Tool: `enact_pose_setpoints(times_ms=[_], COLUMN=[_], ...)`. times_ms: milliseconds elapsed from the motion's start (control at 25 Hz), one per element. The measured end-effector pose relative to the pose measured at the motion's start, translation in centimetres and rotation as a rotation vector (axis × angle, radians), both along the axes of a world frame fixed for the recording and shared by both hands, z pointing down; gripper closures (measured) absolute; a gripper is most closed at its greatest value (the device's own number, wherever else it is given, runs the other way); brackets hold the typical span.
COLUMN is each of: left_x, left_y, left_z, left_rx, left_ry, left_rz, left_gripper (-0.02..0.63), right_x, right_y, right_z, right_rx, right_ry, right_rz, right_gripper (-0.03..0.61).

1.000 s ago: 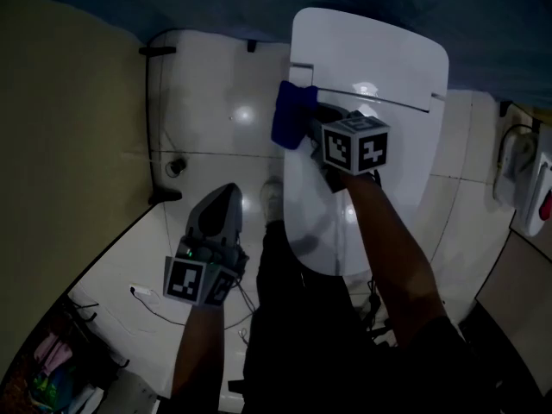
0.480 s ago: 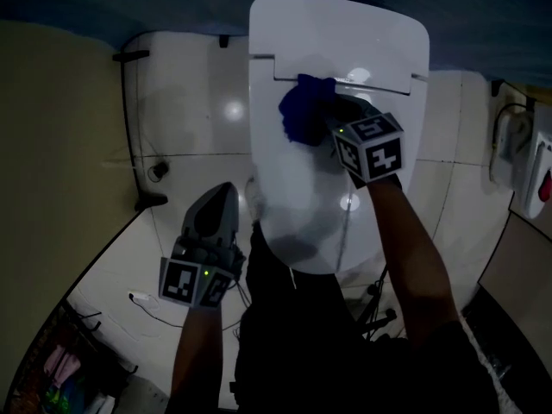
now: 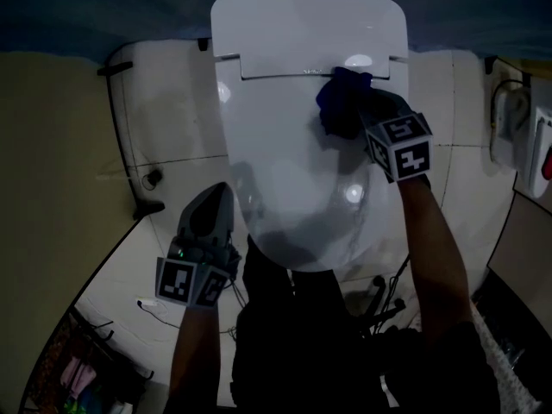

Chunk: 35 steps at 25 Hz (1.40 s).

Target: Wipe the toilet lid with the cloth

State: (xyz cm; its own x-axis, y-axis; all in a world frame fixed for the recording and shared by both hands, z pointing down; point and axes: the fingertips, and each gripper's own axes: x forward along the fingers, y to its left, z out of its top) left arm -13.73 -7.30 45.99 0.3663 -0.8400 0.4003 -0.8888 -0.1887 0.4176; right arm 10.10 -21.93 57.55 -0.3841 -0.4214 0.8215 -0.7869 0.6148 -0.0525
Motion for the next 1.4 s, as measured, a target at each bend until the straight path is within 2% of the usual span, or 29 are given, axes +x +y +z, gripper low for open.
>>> enact_pose_setpoints(times_ms=[200, 360, 560, 680, 760, 880, 1000, 1160, 1280, 1400], left_x=[1.2, 1.1, 0.4, -0.4, -1.1, -2.3, -3.9, -5.4, -6.4, -7.9], left_y=[1.2, 1.6, 2.6, 3.1, 3.8, 4.8, 6.2, 7.7, 9.0, 9.4], left_z=[0.9, 1.3, 1.6, 1.3, 1.1, 0.7, 0.8, 0.0, -0.4, -1.1], left_rx=[-0.043, -0.044, -0.057, -0.033, -0.029, -0.028, -0.038, -0.027, -0.028, -0.005], left_ry=[0.008, -0.002, -0.015, -0.021, -0.021, -0.023, -0.025, -0.028, -0.019, -0.021], left_rz=[0.049, 0.055, 0.049, 0.036, 0.019, -0.02, -0.054, -0.099, -0.14, -0.206], left_gripper=[0.624, 0.624, 0.624, 0.624, 0.624, 0.624, 0.624, 0.624, 0.624, 0.624], right_x=[5.5, 9.3, 10.9, 11.5, 11.0, 7.3, 0.4, -9.9, -17.2, -23.0], right_y=[-0.4, 0.5, 0.1, 0.1, 0.5, 1.3, 2.8, 6.6, 9.9, 12.3], right_z=[-0.6, -0.2, -0.6, -0.9, -2.1, -5.4, -8.9, -12.0, -13.0, -12.1], right_rx=[0.09, 0.103, 0.166, 0.197, 0.23, 0.306, 0.354, 0.368, 0.318, 0.186], right_ry=[0.122, 0.189, 0.275, 0.345, 0.335, 0.24, 0.088, -0.08, -0.209, -0.379], right_rz=[0.044, 0.093, 0.114, 0.125, 0.133, 0.099, 0.049, -0.15, -0.251, -0.23], right_gripper=[0.525, 0.524, 0.524, 0.523, 0.525, 0.525, 0.525, 0.525, 0.525, 0.525])
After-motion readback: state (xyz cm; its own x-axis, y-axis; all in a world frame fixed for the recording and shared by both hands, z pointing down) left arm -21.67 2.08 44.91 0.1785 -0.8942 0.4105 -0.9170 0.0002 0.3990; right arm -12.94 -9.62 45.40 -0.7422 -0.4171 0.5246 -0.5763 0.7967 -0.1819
